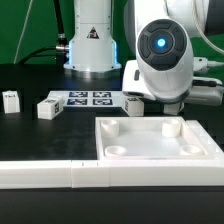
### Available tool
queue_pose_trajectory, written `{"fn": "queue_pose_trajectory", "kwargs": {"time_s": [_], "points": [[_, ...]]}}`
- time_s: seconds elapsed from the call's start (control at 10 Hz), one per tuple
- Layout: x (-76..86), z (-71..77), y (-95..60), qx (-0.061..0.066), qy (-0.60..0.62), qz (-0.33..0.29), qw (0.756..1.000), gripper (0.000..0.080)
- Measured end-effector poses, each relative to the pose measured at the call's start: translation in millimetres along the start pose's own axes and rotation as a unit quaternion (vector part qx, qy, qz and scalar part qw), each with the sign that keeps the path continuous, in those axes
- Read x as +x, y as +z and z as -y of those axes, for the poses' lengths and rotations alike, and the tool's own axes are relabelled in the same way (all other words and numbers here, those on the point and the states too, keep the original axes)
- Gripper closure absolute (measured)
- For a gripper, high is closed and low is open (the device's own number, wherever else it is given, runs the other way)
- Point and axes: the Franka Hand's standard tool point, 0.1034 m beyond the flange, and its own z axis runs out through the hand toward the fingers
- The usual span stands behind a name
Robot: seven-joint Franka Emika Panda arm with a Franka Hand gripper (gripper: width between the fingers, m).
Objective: Assemble one leg
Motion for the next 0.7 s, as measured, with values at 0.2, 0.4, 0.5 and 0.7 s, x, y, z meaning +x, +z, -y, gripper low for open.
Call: {"fn": "queue_pose_trajectory", "kwargs": {"time_s": [0.2,0.4,0.5,0.7], "points": [[0.0,-0.1,0.0,0.0,0.0,0.0,1.0,0.0511],[0.0,-0.1,-0.1,0.0,0.0,0.0,1.0,0.0511],[0.0,-0.1,-0.1,0.0,0.0,0.0,1.0,0.0511],[0.1,-0.2,-0.1,0.0,0.0,0.0,1.0,0.0511]]}}
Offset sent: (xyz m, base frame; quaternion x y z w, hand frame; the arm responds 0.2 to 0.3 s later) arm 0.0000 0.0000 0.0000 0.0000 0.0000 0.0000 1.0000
